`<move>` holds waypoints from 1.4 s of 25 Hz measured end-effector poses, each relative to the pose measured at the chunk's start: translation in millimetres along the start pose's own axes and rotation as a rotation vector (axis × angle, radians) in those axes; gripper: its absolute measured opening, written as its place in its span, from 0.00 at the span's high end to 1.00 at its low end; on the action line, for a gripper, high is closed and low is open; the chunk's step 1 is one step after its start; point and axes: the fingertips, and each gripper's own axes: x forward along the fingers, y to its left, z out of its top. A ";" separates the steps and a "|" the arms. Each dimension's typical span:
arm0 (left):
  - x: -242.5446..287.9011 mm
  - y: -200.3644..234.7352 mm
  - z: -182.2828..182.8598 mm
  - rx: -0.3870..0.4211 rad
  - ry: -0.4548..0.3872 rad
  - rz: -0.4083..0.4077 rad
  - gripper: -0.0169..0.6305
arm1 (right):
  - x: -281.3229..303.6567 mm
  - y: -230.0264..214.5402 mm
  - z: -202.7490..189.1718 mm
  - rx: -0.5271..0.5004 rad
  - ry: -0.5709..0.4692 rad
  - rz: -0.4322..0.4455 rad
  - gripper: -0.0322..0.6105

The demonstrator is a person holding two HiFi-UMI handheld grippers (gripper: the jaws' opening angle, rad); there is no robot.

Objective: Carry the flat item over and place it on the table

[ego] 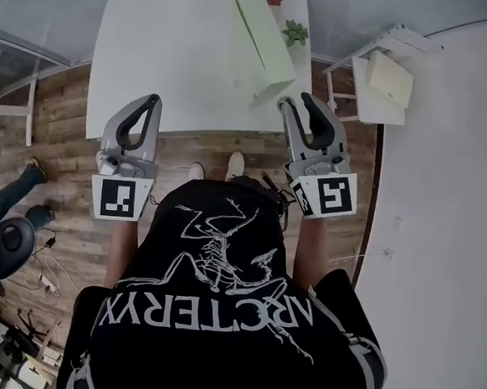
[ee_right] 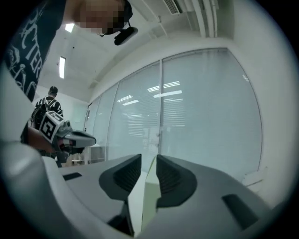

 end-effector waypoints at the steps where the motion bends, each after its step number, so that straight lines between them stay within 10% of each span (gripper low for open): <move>1: 0.2 -0.8 0.8 -0.005 0.001 -0.002 0.96 | 1.4 -1.9 6.4 0.000 -0.008 -0.025 0.80; 35: 10.4 26.1 35.6 0.053 -0.082 0.023 0.96 | 43.4 34.1 29.2 -0.074 -0.035 0.020 0.93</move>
